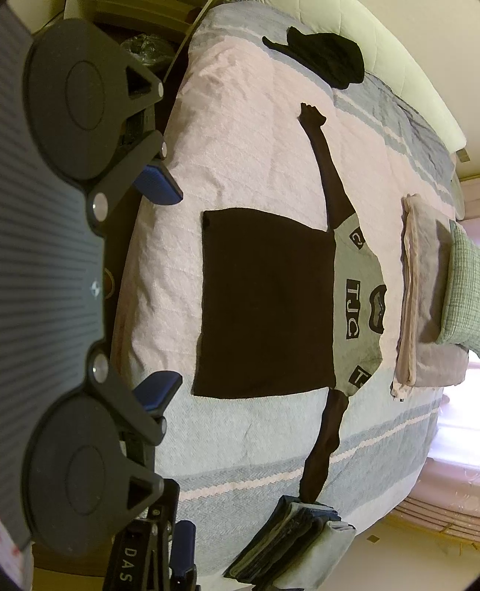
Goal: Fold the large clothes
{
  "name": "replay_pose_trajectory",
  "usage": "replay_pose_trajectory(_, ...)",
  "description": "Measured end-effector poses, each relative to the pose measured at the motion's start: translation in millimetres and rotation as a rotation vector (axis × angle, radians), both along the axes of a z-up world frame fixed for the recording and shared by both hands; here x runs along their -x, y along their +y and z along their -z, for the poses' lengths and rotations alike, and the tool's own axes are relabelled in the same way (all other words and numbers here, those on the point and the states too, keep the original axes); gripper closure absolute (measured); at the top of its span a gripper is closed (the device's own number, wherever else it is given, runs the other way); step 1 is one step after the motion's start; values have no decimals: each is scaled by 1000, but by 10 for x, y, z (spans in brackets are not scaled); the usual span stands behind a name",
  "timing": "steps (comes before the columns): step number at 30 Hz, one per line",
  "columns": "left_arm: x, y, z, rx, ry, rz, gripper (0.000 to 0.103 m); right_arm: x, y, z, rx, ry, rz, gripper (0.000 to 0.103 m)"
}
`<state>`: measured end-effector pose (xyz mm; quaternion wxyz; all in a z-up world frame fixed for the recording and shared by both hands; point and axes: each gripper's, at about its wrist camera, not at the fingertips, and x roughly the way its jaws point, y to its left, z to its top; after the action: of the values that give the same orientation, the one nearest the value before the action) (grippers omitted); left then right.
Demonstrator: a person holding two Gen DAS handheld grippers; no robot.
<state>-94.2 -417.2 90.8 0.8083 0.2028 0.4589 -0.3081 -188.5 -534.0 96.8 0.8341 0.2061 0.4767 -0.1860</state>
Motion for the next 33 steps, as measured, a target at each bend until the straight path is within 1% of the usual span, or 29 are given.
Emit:
replay_pose_trajectory(16, -43, -26, -20, 23, -13, -11, 8, -57, -48, -19, 12, -13, -18, 50)
replay_pose_trajectory(24, -144, -56, 23, 24, 1, -14, 8, -159, -101, 15, 4, -3, -17, 50)
replay_pose_trajectory(29, -357, -85, 98, 29, 29, -22, 8, -349, -175, 70, -2, 20, -12, 50)
replay_pose_trajectory(32, -610, -76, 163, 61, 64, -41, 8, -528, -264, 148, -23, 27, 4, 50)
replay_pose_trajectory(33, -747, -53, 194, 81, 82, -54, 8, -587, -296, 176, -31, 24, 13, 50)
